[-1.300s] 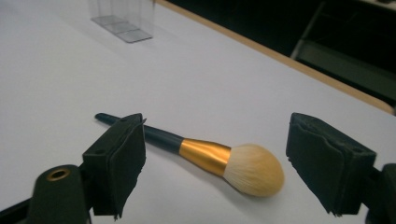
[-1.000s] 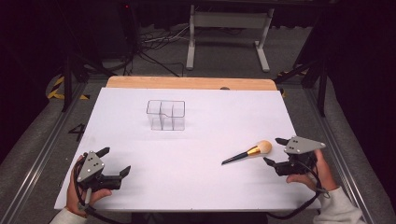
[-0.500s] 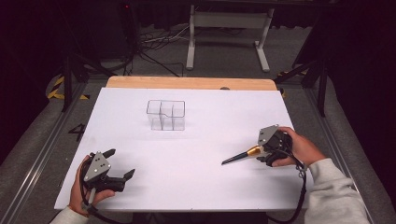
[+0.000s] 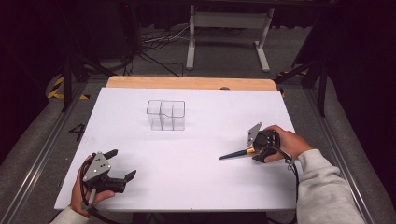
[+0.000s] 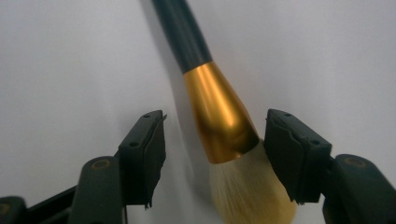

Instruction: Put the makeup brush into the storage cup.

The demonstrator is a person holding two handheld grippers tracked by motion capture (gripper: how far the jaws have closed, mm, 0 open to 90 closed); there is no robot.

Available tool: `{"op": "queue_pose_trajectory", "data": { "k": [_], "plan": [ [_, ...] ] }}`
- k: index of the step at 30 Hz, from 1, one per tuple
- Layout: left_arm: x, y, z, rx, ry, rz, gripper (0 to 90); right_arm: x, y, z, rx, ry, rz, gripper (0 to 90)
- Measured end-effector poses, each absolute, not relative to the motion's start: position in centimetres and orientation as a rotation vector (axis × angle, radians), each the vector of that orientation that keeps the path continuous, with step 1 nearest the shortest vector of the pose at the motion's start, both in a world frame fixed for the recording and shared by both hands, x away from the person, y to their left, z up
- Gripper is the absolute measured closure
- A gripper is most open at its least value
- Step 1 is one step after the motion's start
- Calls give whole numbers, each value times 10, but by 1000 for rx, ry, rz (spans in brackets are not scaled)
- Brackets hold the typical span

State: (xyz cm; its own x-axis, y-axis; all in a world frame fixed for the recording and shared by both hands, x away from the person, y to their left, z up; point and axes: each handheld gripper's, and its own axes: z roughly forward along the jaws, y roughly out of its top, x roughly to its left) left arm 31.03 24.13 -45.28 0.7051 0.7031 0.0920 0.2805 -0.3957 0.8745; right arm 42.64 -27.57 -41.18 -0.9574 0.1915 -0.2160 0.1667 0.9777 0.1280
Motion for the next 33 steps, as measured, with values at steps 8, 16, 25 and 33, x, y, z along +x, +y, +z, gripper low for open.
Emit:
{"op": "queue_pose_trajectory", "data": {
  "k": [8, 16, 25, 33],
  "plan": [
    [311, 240, -454, 1993, 751, 559, 40, 434, -267, -415, 248, 3007, 62, 600],
    [310, 239, -453, 1984, 730, 550, 42, 432, -272, -413, 302, 3009, 135, 624],
    [308, 231, -452, 1997, 685, 569, 43, 416, -273, -403, 348, 2949, 402, 628],
    [306, 226, -450, 2003, 666, 610, 44, 407, -270, -405, 406, 2841, 542, 629]
  ]
}}
